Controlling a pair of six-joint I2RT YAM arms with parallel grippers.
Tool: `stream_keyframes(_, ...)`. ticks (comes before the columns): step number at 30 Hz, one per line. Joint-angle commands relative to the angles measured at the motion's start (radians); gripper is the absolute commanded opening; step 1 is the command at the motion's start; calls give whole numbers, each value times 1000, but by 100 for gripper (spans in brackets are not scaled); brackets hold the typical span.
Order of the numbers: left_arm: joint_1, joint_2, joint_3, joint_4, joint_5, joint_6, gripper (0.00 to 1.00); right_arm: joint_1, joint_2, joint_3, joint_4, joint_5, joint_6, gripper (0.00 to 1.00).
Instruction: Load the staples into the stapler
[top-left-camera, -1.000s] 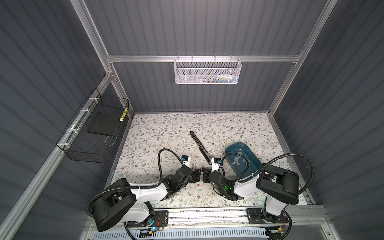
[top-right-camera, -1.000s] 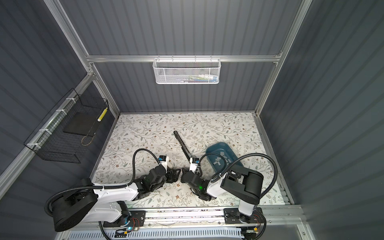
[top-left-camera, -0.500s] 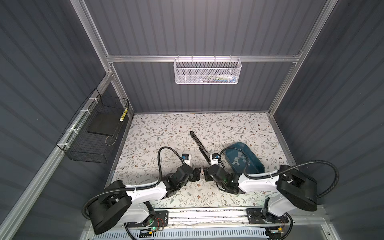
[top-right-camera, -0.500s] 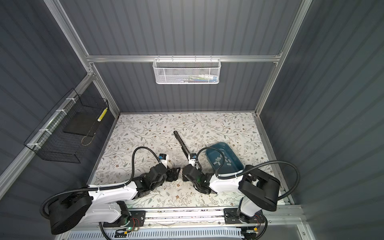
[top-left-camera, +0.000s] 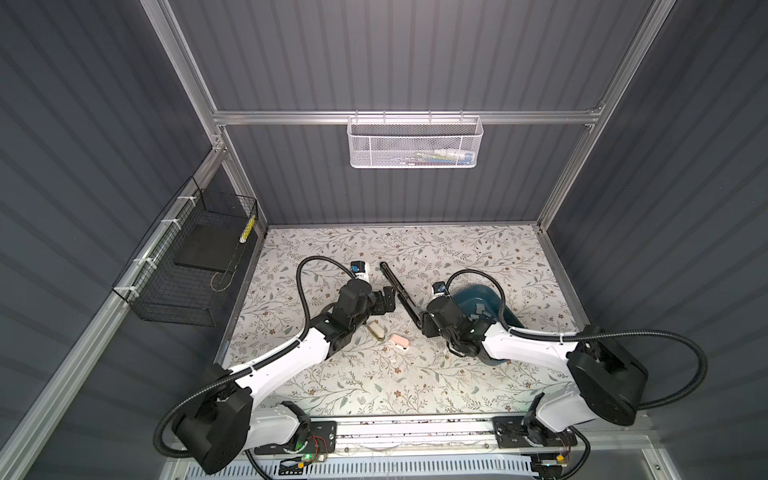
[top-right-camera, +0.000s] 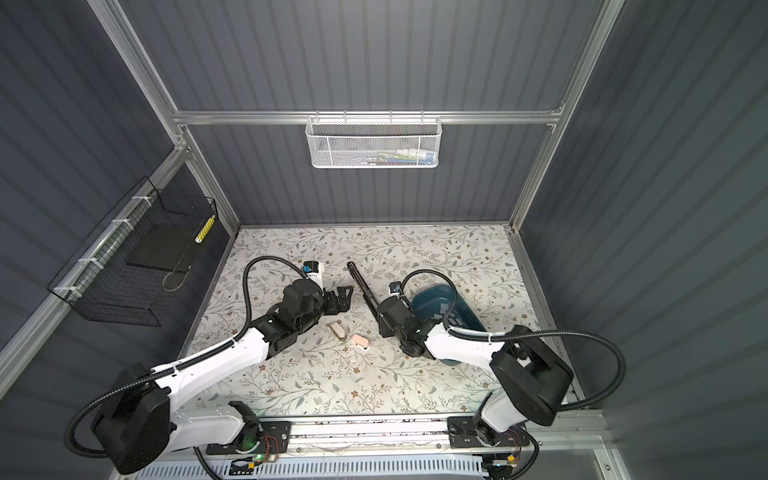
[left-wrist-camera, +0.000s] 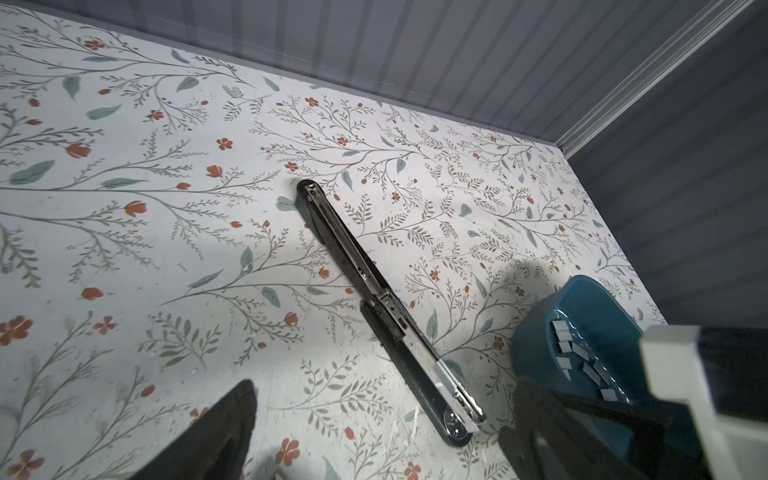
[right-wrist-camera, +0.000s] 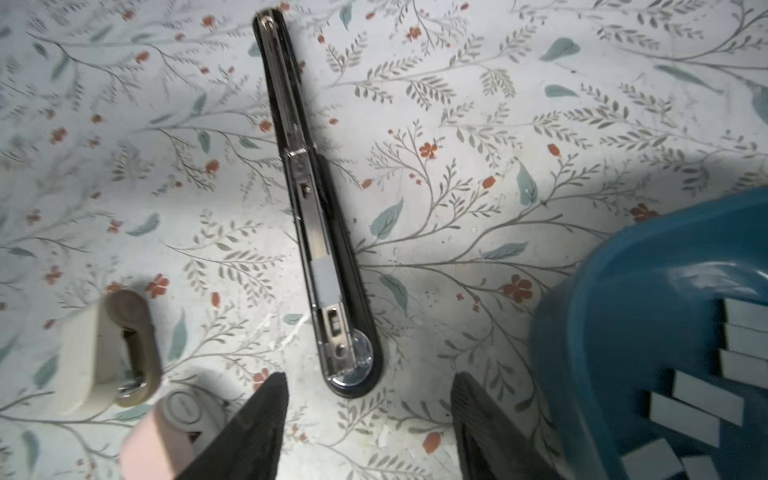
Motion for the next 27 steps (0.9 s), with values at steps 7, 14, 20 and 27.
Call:
stream_keyframes(7, 84, 144, 79, 15, 154, -12, 98, -28, 88, 45, 42, -107, -79, 63)
stream_keyframes(14, 116, 250, 111, 26, 201, -59, 99, -44, 134, 70, 67, -120, -100, 58)
stream_keyframes(20, 116, 337, 136, 72, 234, -82, 99, -59, 165, 90, 77, -134, -113, 50)
stream_keyframes(27, 118, 481, 217, 86, 293, -135, 99, -68, 222, 138, 69, -170, -116, 40)
